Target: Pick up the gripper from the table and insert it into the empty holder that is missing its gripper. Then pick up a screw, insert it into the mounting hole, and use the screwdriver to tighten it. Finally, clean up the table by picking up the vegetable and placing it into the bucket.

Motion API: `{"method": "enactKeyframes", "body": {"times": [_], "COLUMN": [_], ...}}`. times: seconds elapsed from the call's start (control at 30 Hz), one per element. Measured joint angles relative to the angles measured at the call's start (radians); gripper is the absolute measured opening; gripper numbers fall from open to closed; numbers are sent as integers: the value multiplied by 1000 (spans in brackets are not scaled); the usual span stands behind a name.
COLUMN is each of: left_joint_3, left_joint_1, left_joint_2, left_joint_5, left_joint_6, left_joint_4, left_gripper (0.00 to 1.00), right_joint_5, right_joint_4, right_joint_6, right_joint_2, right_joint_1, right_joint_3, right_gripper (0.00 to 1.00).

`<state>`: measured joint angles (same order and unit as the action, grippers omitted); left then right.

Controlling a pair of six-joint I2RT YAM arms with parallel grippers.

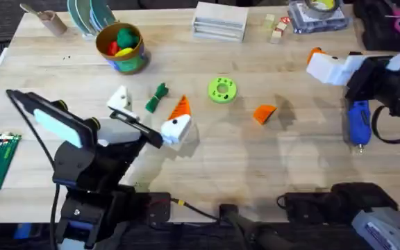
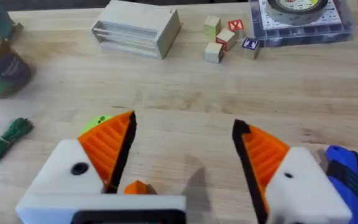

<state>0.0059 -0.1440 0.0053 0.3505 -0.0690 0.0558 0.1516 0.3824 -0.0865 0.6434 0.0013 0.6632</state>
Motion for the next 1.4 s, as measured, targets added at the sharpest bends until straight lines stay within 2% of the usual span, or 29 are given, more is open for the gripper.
{"method": "enactKeyframes", "body": {"times": [0.17, 0.2, 0.47, 0.7, 0.73, 0.77, 0.97, 1.0, 1.17, 1.4], "left_joint_3": [0, 0, 0, 0, 0, 0, 0, 0, 0, 0], "left_joint_1": [0, 0, 0, 0, 0, 0, 0, 0, 0, 0], "left_joint_2": [0, 0, 0, 0, 0, 0, 0, 0, 0, 0], "left_joint_5": [155, 247, 393, 444, 453, 459, 486, 494, 495, 495], "left_joint_6": [0, 0, 0, 0, 0, 0, 0, 0, 0, 0], "left_joint_4": [-4, -3, 5, 8, 8, 10, 12, 12, 13, 13], "left_gripper": [993, 993, 993, 993, 992, 993, 993, 993, 994, 994], "right_joint_5": [0, 0, 0, 31, 67, 75, 53, 27, -5, -96], "right_joint_4": [0, 0, 1, 16, 132, 178, 441, 503, 511, 484], "right_joint_6": [0, 0, 0, 6, 61, 81, 192, 223, 233, 242], "right_joint_2": [0, 0, 0, 16, 61, 78, 208, 321, 452, 600], "right_joint_1": [0, 0, 0, 0, 24, 39, 201, 321, 389, 395], "right_joint_3": [0, 0, 0, 4, 43, 61, 239, 269, 269, 269], "right_gripper": [992, 991, 992, 992, 992, 992, 991, 991, 992, 991]}}
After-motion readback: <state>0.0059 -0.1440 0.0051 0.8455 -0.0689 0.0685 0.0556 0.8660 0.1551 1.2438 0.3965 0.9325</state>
